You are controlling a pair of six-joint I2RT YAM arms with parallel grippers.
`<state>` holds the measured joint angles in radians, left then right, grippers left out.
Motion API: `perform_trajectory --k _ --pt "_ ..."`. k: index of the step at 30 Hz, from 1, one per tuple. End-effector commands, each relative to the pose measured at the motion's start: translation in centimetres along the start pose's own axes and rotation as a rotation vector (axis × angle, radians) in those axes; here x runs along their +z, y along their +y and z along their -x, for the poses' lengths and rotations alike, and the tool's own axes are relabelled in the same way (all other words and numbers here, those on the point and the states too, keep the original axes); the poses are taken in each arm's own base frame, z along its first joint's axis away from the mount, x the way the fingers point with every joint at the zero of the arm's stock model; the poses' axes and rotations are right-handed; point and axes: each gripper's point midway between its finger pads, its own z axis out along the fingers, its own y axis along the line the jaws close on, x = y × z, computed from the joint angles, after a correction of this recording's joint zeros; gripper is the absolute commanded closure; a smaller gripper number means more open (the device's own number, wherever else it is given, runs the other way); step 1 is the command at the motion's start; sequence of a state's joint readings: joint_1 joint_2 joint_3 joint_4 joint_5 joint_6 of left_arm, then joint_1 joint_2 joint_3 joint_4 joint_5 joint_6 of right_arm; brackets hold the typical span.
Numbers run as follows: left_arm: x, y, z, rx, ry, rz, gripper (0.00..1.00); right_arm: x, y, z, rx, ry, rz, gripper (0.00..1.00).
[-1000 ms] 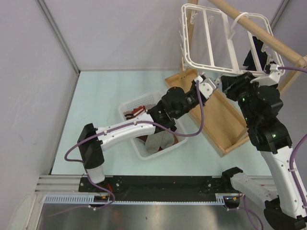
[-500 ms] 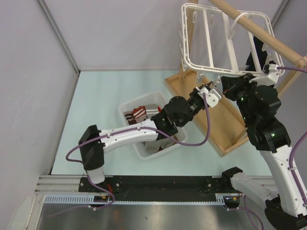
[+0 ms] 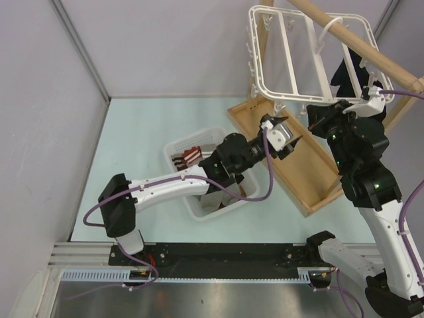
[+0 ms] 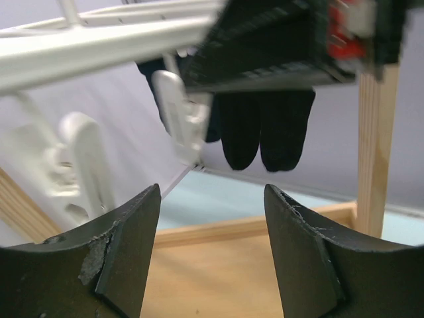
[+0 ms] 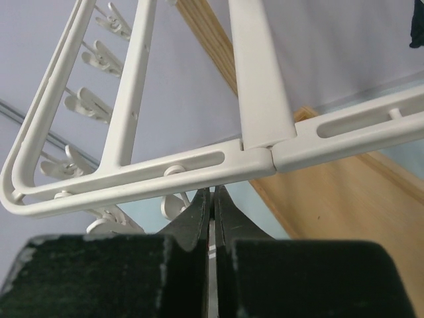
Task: Clip the socks to the hanger
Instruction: Open the clamp at the hanger.
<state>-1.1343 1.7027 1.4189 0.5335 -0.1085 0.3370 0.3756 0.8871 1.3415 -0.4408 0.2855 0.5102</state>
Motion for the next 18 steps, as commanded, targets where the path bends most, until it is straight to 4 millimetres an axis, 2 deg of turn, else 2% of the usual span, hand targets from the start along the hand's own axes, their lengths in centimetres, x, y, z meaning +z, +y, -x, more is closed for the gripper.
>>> perform_trajectory --k 1,4,8,18 --pt "-1.0 2.1 6.1 -0.162 -0.184 -0.098 0.31 -0.5 1.5 1.4 -0.05 -0.025 0.075 1.0" --pt "-0.7 2.1 6.5 -0.161 -0.2 -0.129 0.32 -0.6 1.8 1.3 -0.061 -0.021 0.096 1.0" --pt "0.0 2.6 5.9 -0.173 -0.183 -0.131 0.34 -0.8 2.2 1.5 -0.066 -0.025 0.119 1.0" --pt "1.1 2.2 6.0 -0.178 -0.185 -0.174 0.35 -1.0 2.7 1.4 -0.075 -0.016 0.15 1.0"
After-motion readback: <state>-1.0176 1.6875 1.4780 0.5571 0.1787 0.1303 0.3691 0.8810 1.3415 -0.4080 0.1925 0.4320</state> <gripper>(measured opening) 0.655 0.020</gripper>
